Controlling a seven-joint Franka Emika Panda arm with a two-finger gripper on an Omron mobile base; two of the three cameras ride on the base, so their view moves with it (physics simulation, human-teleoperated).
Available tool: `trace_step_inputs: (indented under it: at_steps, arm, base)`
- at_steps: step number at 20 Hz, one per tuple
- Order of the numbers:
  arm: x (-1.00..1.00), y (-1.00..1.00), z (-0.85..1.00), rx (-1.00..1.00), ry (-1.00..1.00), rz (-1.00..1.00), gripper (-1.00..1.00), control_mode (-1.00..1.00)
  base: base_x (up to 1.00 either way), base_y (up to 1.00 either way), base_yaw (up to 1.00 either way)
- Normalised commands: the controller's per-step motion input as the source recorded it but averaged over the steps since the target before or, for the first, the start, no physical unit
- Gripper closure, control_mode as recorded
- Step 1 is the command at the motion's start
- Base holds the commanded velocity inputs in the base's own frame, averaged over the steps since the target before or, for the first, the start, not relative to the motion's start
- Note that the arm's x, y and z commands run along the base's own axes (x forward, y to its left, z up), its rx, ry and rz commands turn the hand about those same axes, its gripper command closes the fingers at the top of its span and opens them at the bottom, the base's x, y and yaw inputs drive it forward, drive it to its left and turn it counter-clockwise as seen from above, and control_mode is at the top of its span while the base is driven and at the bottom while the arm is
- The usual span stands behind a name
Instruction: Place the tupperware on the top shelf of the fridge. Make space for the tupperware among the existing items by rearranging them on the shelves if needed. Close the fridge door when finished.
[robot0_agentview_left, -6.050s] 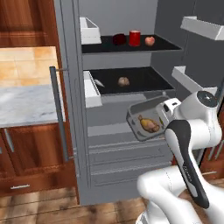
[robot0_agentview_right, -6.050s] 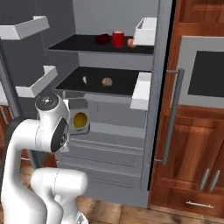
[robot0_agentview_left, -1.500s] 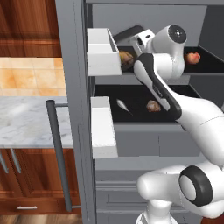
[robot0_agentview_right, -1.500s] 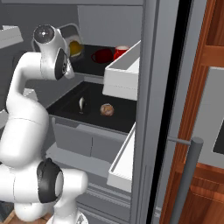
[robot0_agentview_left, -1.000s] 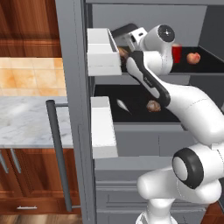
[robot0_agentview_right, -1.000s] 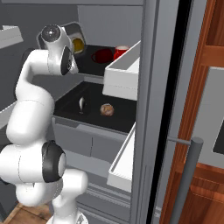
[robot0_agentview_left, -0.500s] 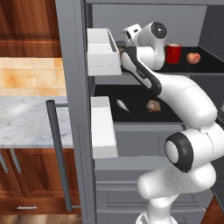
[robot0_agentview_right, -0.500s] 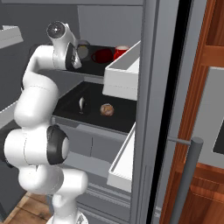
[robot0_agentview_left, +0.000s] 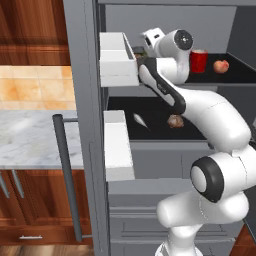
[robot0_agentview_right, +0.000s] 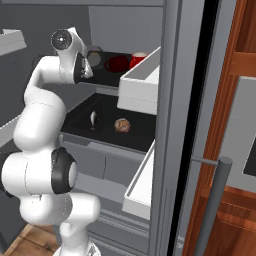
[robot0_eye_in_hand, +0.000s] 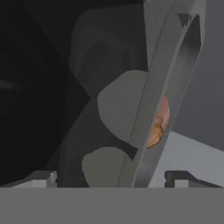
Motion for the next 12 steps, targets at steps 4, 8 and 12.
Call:
trace_step_inputs:
  at_steps: [4,8,12]
  arm:
    - [-0.75,0.00,0.08,-0.01,-0.07,0.01,-1.00,-1.00]
    - [-0.93,-0.04,0.20,-0.01,0.02,0.00,-1.00,-1.00]
    - [-1.00,-0.22,0.30,0.00,0.23,-0.05,-1.00,-1.00]
  base:
    - [0.00,0.00,0.00]
    - [0.00,0.00,0.00]
    - [0.00,0.00,0.00]
